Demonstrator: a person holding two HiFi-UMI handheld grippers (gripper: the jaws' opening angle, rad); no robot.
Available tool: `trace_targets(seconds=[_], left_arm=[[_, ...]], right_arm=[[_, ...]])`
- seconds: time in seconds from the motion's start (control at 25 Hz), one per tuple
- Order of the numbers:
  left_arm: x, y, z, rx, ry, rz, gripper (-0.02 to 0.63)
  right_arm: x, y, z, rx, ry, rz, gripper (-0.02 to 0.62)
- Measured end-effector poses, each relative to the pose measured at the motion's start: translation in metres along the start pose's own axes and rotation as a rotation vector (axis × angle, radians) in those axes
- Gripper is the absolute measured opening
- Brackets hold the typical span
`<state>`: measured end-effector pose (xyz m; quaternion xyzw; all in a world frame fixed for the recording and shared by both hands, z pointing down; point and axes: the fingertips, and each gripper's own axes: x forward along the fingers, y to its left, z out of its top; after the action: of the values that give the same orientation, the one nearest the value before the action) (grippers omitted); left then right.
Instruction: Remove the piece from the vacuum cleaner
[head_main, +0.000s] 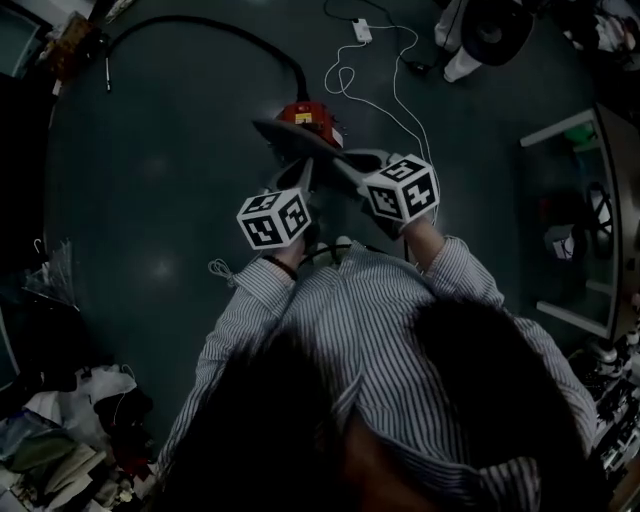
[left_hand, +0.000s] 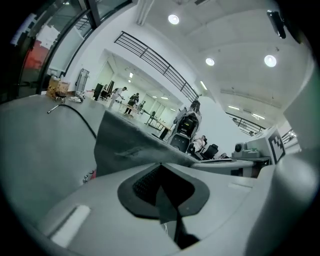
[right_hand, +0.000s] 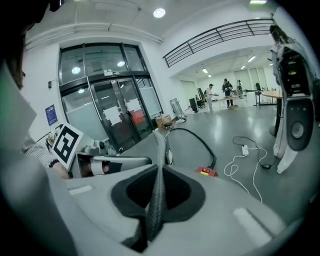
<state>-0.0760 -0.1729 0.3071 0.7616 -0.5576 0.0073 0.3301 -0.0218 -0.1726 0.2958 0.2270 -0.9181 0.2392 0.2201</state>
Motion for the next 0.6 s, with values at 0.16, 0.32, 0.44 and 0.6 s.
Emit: trace_targets(seconds=[0.16,0.32,0.44,0.6], left_arm=[[-0.007,0.000,-0.004,0.005,-0.025,0.032,0.008],[-0.006,-0.004,-0.008,0.018,-0.014,0.027,0.008],[-0.005,-0.007,-0.012,0.020,-0.001,0.019,0.008],[-0.001,-0.007,-0.013,0.032,0.015,0.012,0.008]], right_arm=[[-0.004,-0.003,-0.001,0.051,-0.035,0.002,0.020],[-0.006,-0.001,-0.003,0.056,-0.032,0.008,0.020],[-0.007,0.000,-0.004,0.059,-0.035,0.011,0.020],[-0.006,-0.004,-0.005,0.062,-0.034,0.011,0.020]])
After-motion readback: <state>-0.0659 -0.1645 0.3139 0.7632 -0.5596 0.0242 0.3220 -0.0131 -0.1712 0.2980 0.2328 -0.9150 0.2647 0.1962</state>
